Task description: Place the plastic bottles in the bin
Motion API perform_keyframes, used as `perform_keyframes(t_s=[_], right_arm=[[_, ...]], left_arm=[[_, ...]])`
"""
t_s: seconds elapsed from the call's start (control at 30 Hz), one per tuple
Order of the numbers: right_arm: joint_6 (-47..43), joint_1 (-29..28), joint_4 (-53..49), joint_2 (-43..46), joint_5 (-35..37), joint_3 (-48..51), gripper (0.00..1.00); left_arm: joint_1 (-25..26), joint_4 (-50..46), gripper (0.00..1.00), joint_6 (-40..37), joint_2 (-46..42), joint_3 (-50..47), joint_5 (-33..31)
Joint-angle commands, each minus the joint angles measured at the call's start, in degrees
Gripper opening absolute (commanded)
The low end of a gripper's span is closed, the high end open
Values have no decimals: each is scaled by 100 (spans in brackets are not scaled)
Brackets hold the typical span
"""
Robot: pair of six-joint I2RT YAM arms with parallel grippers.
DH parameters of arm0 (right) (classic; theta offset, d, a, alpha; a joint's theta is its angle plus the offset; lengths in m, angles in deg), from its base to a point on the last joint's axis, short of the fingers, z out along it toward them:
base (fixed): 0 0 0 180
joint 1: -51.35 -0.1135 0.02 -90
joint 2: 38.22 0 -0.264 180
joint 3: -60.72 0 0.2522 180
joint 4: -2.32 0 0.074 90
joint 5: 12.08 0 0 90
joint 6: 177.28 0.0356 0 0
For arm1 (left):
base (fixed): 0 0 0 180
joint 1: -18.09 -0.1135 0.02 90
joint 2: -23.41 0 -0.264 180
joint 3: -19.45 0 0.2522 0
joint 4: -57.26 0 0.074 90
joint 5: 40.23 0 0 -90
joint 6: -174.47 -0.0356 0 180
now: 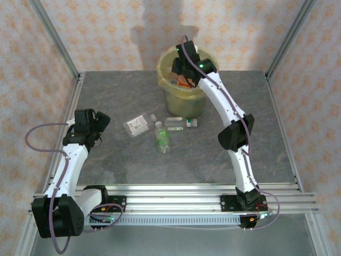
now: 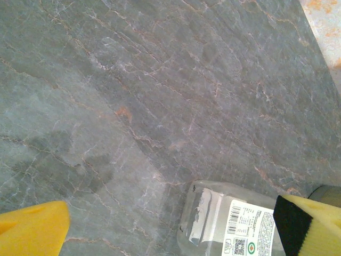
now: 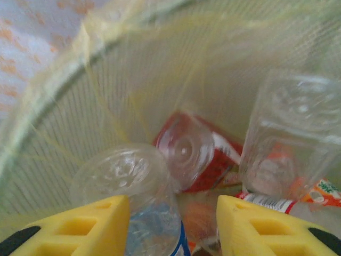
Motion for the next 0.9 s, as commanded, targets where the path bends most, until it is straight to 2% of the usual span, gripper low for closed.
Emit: perform_keyframes(t_s=[0.0, 0.17, 0.4, 0.6, 0.73, 0.87], right_arm=[[-6, -61, 160, 381, 164, 414, 46], [-40, -59, 290, 507, 200, 647, 47], [-330, -59, -238, 367, 261, -409, 57], [-507, -59, -666, 518, 266, -1046, 68], [-524, -60, -890, 920, 261, -899, 78], [-498, -89, -1005, 1511, 251, -320, 92]], left_arm=[[59, 112, 100, -99, 34, 145, 53], [109, 152, 100, -247, 167, 244, 171], [484, 174, 100, -833, 523, 581, 362], [928, 183, 100, -1687, 1013, 1046, 569], [1101, 45, 100, -2488, 1421, 1438, 818], [1192, -262, 100, -3350, 1970, 1856, 958]])
